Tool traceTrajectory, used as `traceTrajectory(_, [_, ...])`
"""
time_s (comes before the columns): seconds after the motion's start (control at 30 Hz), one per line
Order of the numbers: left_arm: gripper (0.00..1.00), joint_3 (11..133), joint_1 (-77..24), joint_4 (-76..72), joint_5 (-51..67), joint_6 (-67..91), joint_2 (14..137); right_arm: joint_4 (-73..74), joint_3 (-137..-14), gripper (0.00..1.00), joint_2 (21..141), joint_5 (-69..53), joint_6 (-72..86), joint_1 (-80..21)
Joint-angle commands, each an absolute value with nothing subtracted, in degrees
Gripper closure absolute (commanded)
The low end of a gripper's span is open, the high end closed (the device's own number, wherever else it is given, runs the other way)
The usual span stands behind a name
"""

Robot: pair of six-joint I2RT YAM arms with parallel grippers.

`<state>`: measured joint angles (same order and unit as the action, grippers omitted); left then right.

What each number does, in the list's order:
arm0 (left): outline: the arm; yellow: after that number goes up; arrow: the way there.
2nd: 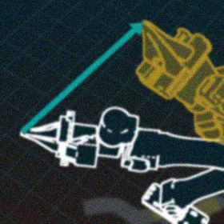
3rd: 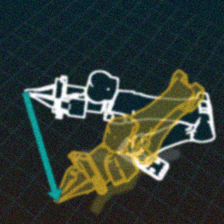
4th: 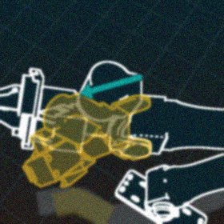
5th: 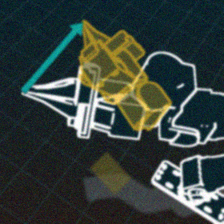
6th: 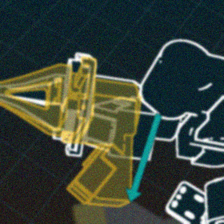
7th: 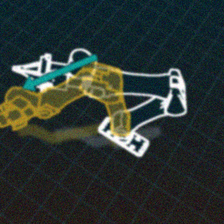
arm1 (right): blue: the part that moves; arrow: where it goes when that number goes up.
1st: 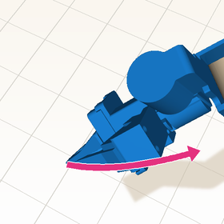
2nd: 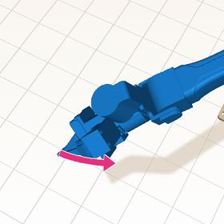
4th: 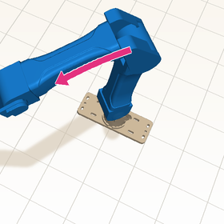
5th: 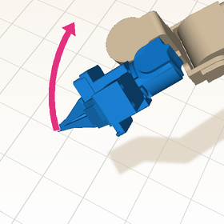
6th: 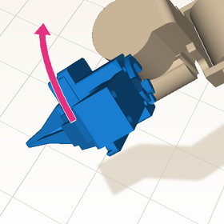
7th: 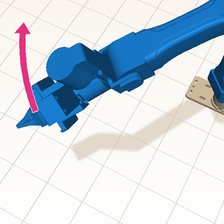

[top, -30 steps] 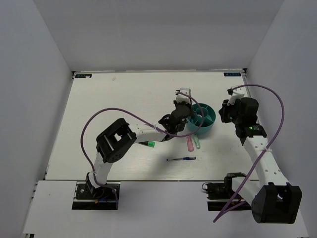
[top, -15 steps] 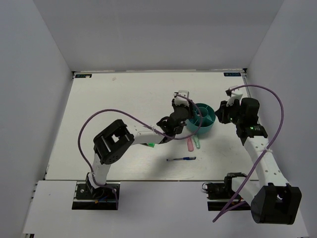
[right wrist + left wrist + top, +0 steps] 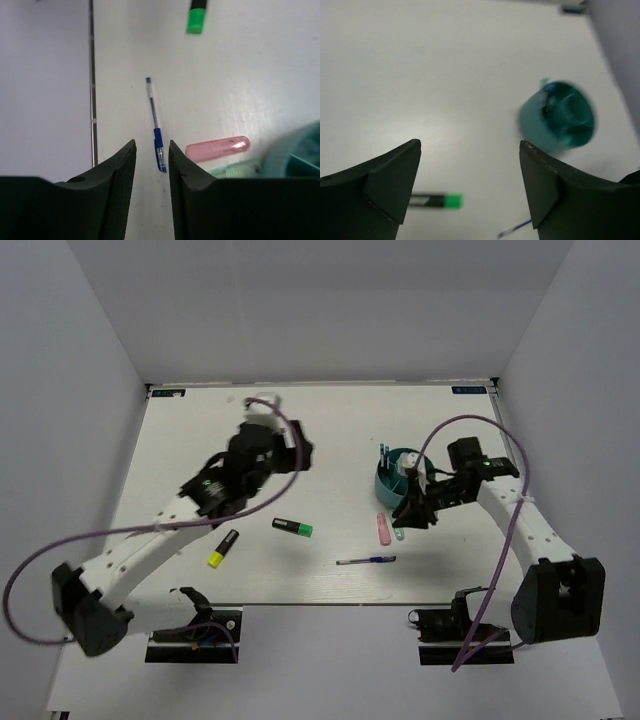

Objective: Sort the stationery into containers
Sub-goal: Pick up the pen from the center of the board.

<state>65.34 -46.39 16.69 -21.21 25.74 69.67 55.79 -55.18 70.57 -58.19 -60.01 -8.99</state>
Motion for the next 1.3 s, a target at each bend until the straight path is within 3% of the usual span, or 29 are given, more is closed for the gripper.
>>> traceTrajectory(0.0, [0.08,58.7,-36.6,46.7,-8.8,27.7,61.8,61.8,-55.9,0.63,74.6,-55.1,-69.4,-14.7])
traceTrajectory(0.17, [0.05,50.3,-21.6,52.6,-0.1,22.0,53.2,42.3,-53.3,0.64,76.8,-39.4,-49.0,-31.7])
traceTrajectory(0.3, [0.07,44.7,-13.0,51.3,5.9,20.5,49.6,40.3,-56.6,0.66,82.9,-27.8,-42.6,-40.7])
traceTrajectory(0.63, [0.08,37.1,-12.4,46.1,4.9,18.2,41.6,34.3,-54.0,0.64,88.9,-14.3,-38.3,-50.7])
traceTrajectory(1.27, [0.07,35.9,-9.7,45.8,6.1,18.1,41.0,30.7,-51.1,0.64,94.4,-10.6,-37.4,-57.2])
